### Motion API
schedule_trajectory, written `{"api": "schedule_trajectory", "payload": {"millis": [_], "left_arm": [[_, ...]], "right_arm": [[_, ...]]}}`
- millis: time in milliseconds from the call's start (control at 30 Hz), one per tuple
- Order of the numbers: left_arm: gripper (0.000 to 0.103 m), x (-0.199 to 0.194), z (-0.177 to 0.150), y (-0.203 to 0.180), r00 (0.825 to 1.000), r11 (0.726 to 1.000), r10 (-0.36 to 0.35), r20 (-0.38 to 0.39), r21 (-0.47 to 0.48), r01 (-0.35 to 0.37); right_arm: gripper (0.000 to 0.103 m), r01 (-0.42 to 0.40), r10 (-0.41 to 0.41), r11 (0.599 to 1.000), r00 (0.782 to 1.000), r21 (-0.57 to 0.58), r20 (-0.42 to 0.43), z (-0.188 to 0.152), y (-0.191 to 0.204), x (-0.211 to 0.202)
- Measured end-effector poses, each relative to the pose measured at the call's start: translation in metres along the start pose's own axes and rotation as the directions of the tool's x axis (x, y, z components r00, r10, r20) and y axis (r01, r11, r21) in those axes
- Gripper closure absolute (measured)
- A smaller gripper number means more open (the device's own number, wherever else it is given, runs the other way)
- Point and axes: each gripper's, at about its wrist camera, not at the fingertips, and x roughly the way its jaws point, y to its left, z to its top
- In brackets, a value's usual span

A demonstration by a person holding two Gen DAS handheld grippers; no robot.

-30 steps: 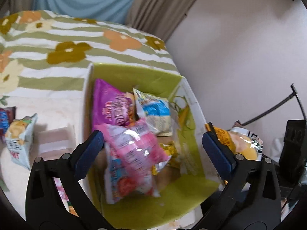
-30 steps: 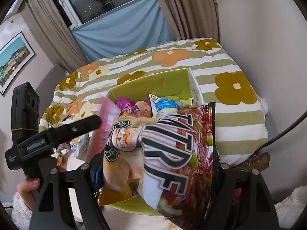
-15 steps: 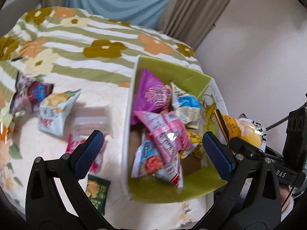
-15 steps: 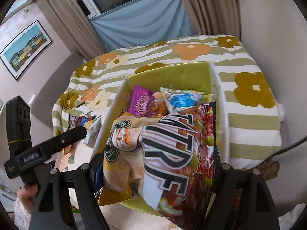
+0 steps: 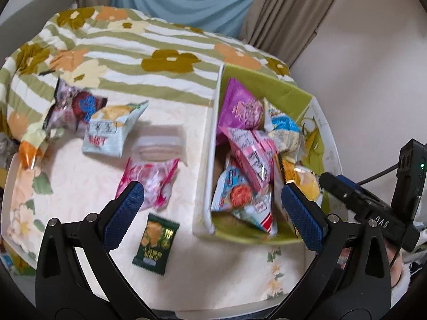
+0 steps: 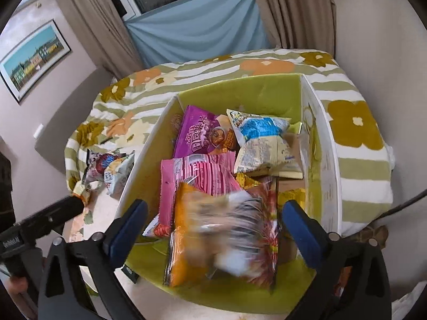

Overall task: Organize snacks
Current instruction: 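Withdraw both tools from the box back toward the snacks on the bed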

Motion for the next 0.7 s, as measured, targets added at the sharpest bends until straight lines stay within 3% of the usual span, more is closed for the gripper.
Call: {"api": "schedule_trajectory", "payload": {"millis": [167,400,700], "left_arm": [[0.001,0.0,-0.012,0.006,1.0,1.0,-0.007,-0.023,-0.016,0.006],[0.001,-0.021,-0.016,0.007,1.0,1.0,0.01,0.012,-0.007,-0.01],[0.001,-0.066,-0.027,0.034,0.99,0.993,0.115,0.077,-0.033,-0.113]], "right_arm": [[0.002,0.015,-0.014,1.0,1.0,-0.009,0.026,-0.007,-0.002,-0.01],[0.002,0.003,-0.002,0.998,1.0,-0.061,0.021,-0.007,0.01,-0.022],[0.002,-0.066,0.071,0.984,0.997,-0.165,0.026,-0.005,0.048,-0.027]]}}
